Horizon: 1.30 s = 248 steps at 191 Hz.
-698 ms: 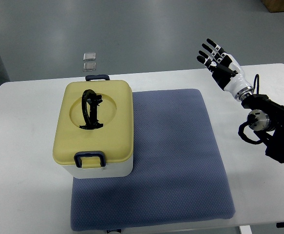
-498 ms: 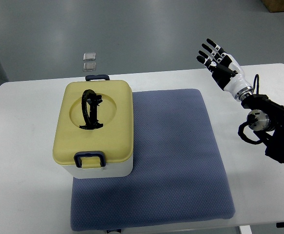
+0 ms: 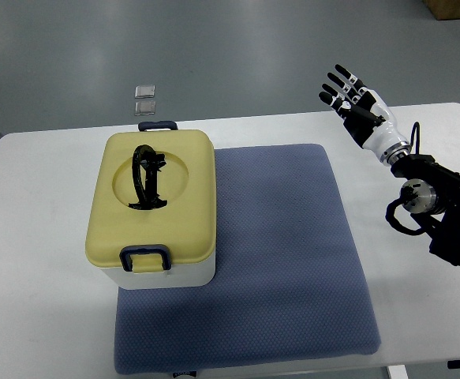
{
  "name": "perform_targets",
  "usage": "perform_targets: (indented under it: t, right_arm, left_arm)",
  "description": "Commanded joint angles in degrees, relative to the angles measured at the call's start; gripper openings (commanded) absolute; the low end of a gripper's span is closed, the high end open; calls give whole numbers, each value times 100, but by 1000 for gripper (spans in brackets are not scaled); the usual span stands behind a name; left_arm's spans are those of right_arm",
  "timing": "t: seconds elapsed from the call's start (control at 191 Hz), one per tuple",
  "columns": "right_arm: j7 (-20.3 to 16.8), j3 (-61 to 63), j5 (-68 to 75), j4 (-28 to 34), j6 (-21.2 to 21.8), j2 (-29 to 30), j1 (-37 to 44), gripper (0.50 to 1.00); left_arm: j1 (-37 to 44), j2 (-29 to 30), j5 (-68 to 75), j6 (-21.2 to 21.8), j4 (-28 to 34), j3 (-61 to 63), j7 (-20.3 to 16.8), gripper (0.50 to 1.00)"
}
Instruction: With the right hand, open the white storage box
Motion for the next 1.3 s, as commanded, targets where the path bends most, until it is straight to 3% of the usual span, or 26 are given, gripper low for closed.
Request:
perform_targets:
  t: [0.0, 0.97, 1.295]
  right_arm:
    - [-4, 0, 1, 3, 4, -7, 6, 930]
    - [102, -123, -184, 64, -101, -104, 261, 930]
    - [383, -141, -3295, 583, -66, -446, 1430, 928]
  left_arm:
    - [0, 0, 0, 0, 1, 6, 3, 1000]
    - [0, 0, 0, 0, 1, -3, -6, 1000]
    - [0, 0, 0, 0, 1, -3, -6, 1000]
